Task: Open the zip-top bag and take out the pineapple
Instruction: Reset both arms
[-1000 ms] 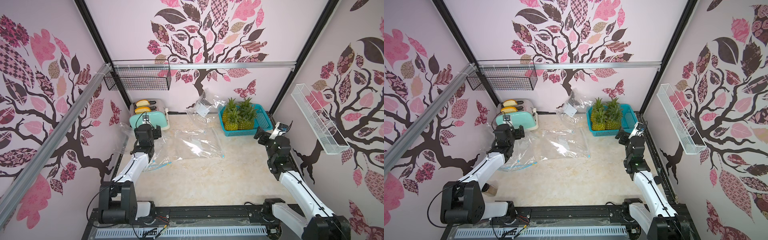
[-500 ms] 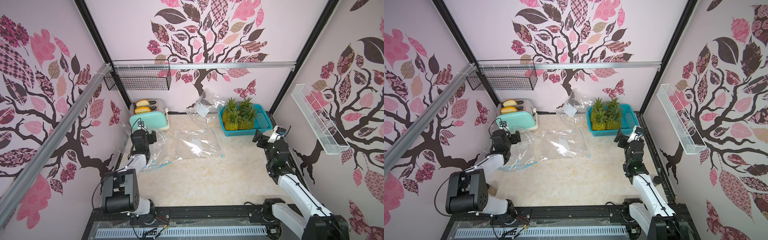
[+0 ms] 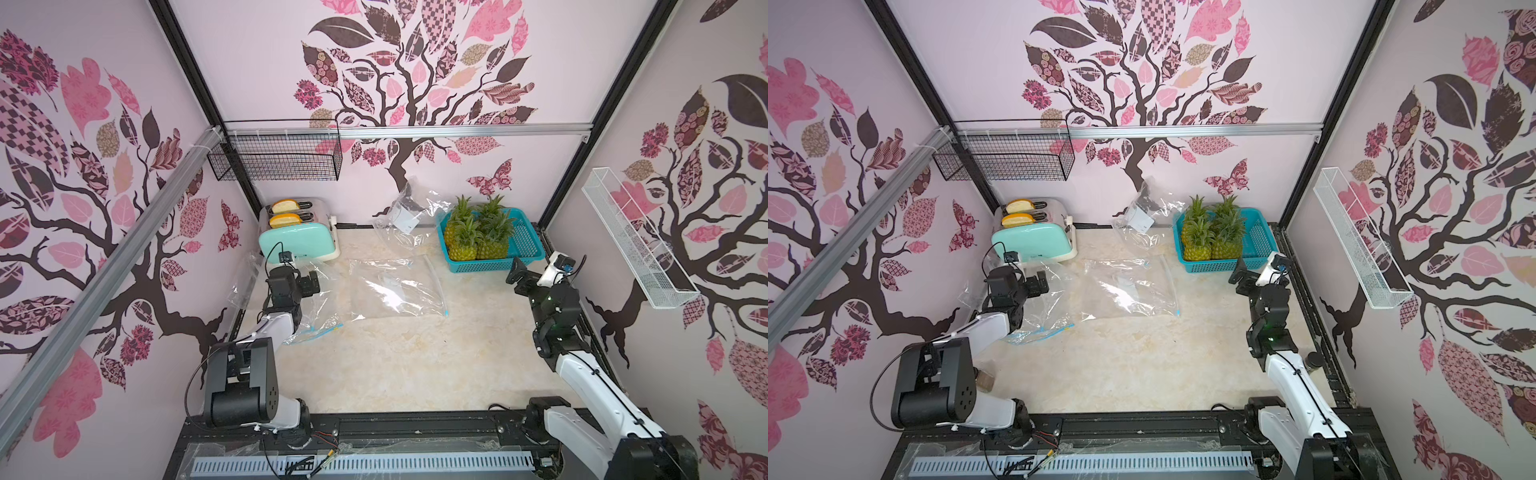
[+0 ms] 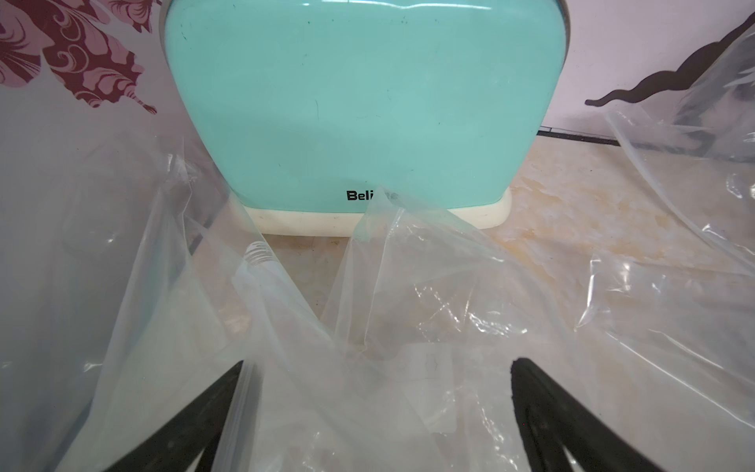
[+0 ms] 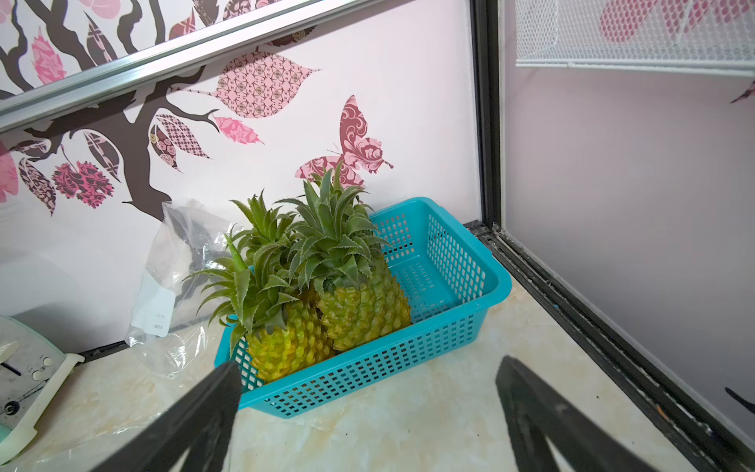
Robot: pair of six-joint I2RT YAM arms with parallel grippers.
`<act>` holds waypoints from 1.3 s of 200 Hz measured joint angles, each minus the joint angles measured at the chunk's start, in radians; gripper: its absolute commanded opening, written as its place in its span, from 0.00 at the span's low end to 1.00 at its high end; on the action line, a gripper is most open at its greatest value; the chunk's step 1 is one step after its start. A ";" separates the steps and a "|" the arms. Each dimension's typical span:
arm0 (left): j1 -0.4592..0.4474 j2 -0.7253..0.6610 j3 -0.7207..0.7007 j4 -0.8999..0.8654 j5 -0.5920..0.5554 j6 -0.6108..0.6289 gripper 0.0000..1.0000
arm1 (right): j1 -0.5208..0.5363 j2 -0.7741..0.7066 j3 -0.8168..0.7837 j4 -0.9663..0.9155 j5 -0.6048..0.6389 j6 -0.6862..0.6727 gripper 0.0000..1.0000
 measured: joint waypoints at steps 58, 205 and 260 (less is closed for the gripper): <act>-0.084 0.103 -0.078 0.141 0.006 0.026 0.98 | 0.000 -0.014 -0.011 0.011 0.022 -0.005 1.00; -0.114 0.116 -0.289 0.541 -0.194 0.005 0.98 | 0.001 0.090 -0.084 0.071 0.011 -0.076 1.00; -0.117 0.116 -0.289 0.544 -0.208 0.005 0.98 | 0.001 0.161 -0.141 0.147 0.054 -0.098 0.99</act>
